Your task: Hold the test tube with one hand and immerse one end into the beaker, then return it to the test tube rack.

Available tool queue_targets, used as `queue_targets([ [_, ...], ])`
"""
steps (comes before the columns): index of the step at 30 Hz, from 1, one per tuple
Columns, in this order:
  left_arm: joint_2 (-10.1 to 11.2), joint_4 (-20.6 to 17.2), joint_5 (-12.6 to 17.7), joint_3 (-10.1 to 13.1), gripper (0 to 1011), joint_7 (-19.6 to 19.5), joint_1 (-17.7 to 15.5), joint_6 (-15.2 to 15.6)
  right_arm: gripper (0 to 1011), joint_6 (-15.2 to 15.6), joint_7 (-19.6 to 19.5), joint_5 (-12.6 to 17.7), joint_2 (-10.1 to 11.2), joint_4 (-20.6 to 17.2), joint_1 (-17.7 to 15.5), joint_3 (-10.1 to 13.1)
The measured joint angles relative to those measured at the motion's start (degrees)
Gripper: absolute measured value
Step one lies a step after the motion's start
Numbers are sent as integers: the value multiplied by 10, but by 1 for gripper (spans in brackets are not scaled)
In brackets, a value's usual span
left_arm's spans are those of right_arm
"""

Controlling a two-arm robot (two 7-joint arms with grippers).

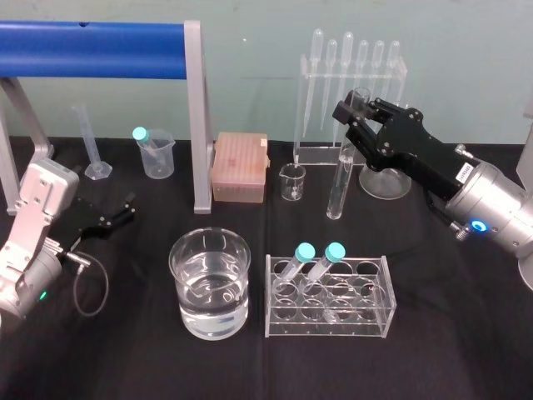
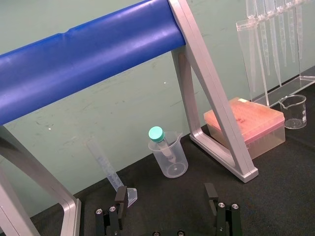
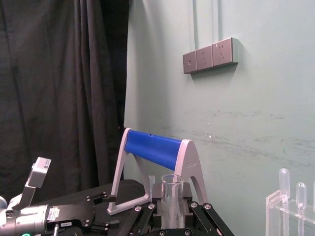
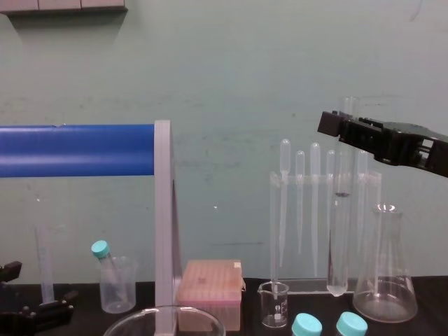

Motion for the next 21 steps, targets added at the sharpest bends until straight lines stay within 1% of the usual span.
queue_targets([
  [4, 0, 0, 0, 0, 1000, 0, 0, 0, 228, 0, 1, 3, -1, -1, 3, -1],
  [10, 0, 0, 0, 0, 1000, 0, 0, 0, 228, -2, 30, 32, -15, -10, 22, -5],
  [11, 0, 0, 0, 0, 1000, 0, 0, 0, 228, -3, 41, 40, -19, -13, 31, -10],
  [12, 0, 0, 0, 0, 1000, 0, 0, 0, 229, -3, 41, 40, -19, -13, 31, -10],
  [14, 0, 0, 0, 0, 1000, 0, 0, 0, 228, -2, 64, 53, -27, -16, 48, -22],
  [15, 0, 0, 0, 0, 1000, 0, 0, 0, 228, -2, 64, 53, -27, -16, 48, -22],
  [16, 0, 0, 0, 0, 1000, 0, 0, 0, 228, 0, 76, 59, -32, -17, 58, -30],
  [18, 0, 0, 0, 0, 1000, 0, 0, 0, 228, 3, 88, 65, -37, -17, 67, -39],
  [21, 0, 0, 0, 0, 1000, 0, 0, 0, 228, 12, 112, 72, -49, -9, 86, -64],
])
